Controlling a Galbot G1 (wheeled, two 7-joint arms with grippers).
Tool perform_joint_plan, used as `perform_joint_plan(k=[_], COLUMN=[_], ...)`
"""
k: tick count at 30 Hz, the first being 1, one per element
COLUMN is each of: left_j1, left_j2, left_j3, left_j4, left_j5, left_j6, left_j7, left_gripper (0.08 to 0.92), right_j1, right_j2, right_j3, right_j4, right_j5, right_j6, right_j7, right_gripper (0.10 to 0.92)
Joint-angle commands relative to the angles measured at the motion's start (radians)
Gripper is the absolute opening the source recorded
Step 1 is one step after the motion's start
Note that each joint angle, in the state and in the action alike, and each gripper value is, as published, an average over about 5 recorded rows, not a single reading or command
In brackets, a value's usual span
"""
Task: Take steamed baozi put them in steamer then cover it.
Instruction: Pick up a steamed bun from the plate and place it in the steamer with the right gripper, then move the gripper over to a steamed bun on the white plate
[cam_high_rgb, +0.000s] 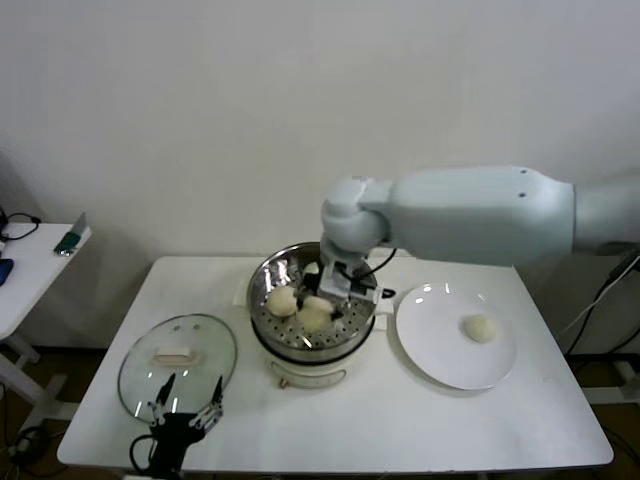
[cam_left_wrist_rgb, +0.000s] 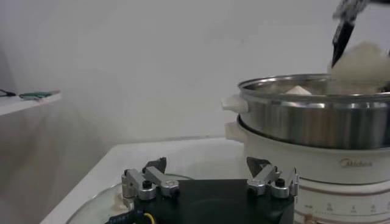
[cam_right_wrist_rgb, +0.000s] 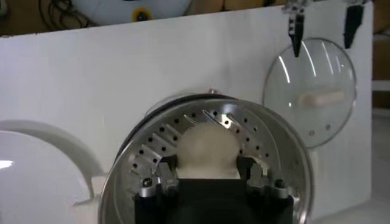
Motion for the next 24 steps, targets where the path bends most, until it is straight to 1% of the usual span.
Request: perform_joint_plan(k=[1,7,10,13,15,18,20,22,24], left_j1=[0.002,0.002,0.001,0.001,0.002,0.002,0.002,0.002,0.003], left_j2=[0.003,0.004,0.004,0.003,0.003,0.003,0.002,0.002,0.003], left_j3=[0.0,0.002,0.004,0.004,0.004,0.004,0.005,0.007,0.01], left_j4=[0.002,0.005,0.005,0.003,0.001,-0.003,-0.005,-0.007,-0.009], left_j5=[-0.001,0.002,0.005,0.008,0.008,0.008,0.01,0.014,0.016], left_j6=[-0.001,-0.003,-0.004,-0.004,-0.004,-0.003,-0.003,-0.003,-0.002], left_j7=[0.0,-0.001,-0.001,-0.001,-0.001,0.0,0.0,0.0,0.0], left_gripper=[0.823,0.823,0.823,0.823,0.823,0.823,0.823,0.823,0.823], right_j1=[-0.126,-0.15,-0.145,-0.13,-0.117,-0.089,-0.056,-0.002,0.074], right_j2=[0.058,0.066,0.064,0.055,0.043,0.018,-0.009,-0.052,-0.112], right_j3=[-0.013,-0.004,-0.004,0.005,0.022,0.056,0.077,0.077,0.043], right_j4=[-0.051,-0.089,-0.1,-0.113,-0.128,-0.18,-0.232,-0.276,-0.308], right_j5=[-0.136,-0.156,-0.163,-0.154,-0.121,-0.015,0.078,0.202,0.362], right_j6=[0.018,0.018,0.022,0.029,0.035,0.051,0.07,0.069,0.025], right_j7=[0.048,0.07,0.073,0.077,0.081,0.059,0.003,-0.071,-0.152], right_gripper=[0.655,0.661,0.683,0.75,0.792,0.817,0.821,0.822,0.823])
